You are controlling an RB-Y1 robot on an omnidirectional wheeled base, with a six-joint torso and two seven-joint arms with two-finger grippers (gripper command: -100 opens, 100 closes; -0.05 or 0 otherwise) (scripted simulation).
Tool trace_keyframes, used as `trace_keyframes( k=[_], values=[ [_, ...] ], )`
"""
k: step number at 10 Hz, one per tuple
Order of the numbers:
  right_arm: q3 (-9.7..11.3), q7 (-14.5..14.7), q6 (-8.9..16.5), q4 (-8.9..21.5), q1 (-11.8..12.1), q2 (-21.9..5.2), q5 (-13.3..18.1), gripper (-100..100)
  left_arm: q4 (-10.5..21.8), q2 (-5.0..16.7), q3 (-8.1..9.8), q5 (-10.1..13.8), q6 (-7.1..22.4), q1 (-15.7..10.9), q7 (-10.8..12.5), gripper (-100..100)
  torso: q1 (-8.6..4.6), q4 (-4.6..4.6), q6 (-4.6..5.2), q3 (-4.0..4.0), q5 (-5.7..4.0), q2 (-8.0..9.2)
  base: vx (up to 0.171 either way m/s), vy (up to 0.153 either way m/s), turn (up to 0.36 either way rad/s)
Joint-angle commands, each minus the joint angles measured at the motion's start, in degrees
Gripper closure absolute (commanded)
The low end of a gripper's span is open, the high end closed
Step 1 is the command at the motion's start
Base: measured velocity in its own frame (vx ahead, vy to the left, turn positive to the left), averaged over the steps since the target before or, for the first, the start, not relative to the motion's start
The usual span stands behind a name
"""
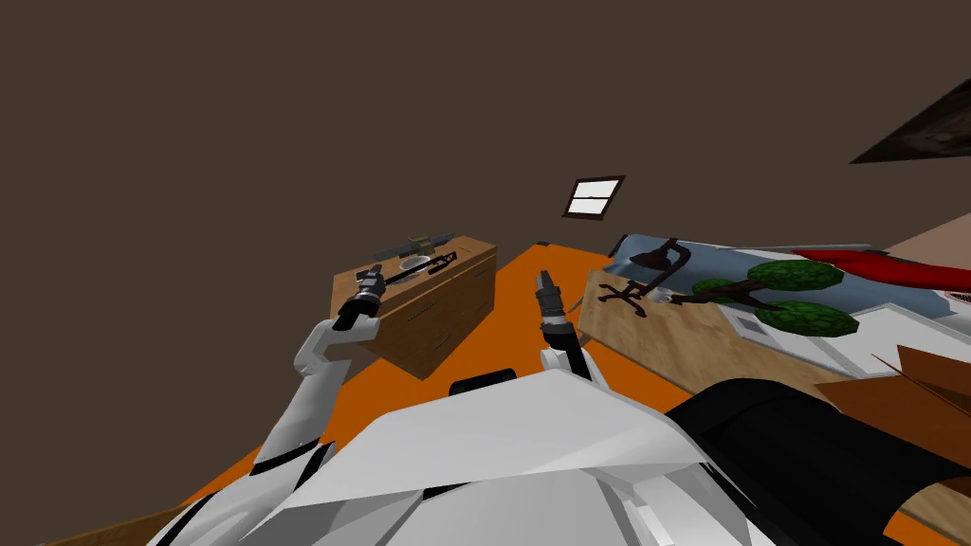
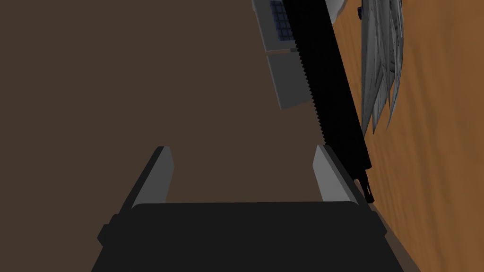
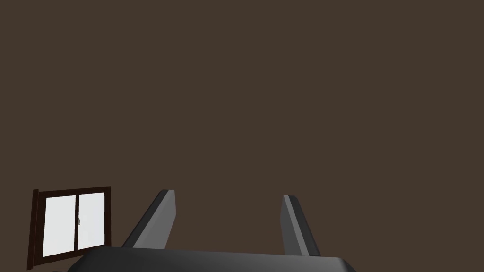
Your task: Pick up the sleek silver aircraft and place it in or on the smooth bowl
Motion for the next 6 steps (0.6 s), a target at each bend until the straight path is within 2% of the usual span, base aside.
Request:
trace_keyframes(
  k=[1, 2, 4, 5, 6],
  values=[
    [0.0, 0.0, 0.0, 0.0, 0.0, 0.0, 0.0, 0, 2.3, 0.5, 0.04, 0.1, 2.4, -2.0, 0.0, -100, 0.00, 0.00, 0.00, 0.00, 0.00, 0.00, -0.033, 0.015, -0.001],
    [0.0, 0.0, 0.0, 0.0, 0.0, 0.0, 0.0, 0, 4.1, 2.0, 1.35, -0.3, 4.2, -3.9, 0.2, -100, -0.06, -0.02, 0.00, -0.05, -0.01, -0.08, -0.048, 0.013, -0.130],
    [0.0, 0.0, 0.0, 0.0, 0.0, 0.0, 0.0, 0, 5.9, 2.0, 1.35, -0.3, 6.7, -5.3, 0.2, -100, -0.06, -0.02, 0.00, -0.04, -0.01, -0.08, -0.033, 0.016, -0.030],
    [0.0, 0.0, 0.0, 0.0, 0.0, 0.0, 0.0, 0, 8.0, 3.5, 2.74, -0.8, 8.9, -7.8, 0.3, -100, -0.08, -0.03, -0.01, -0.08, -0.01, -0.14, -0.045, 0.023, -0.116],
    [0.0, 0.0, 0.0, 0.0, 0.0, 0.0, 0.0, 0, 9.5, 3.5, 2.74, -0.8, 10.3, -8.7, 0.3, -100, -0.05, -0.02, 0.02, -0.06, -0.02, -0.09, -0.042, 0.028, -0.082]
  ],
)
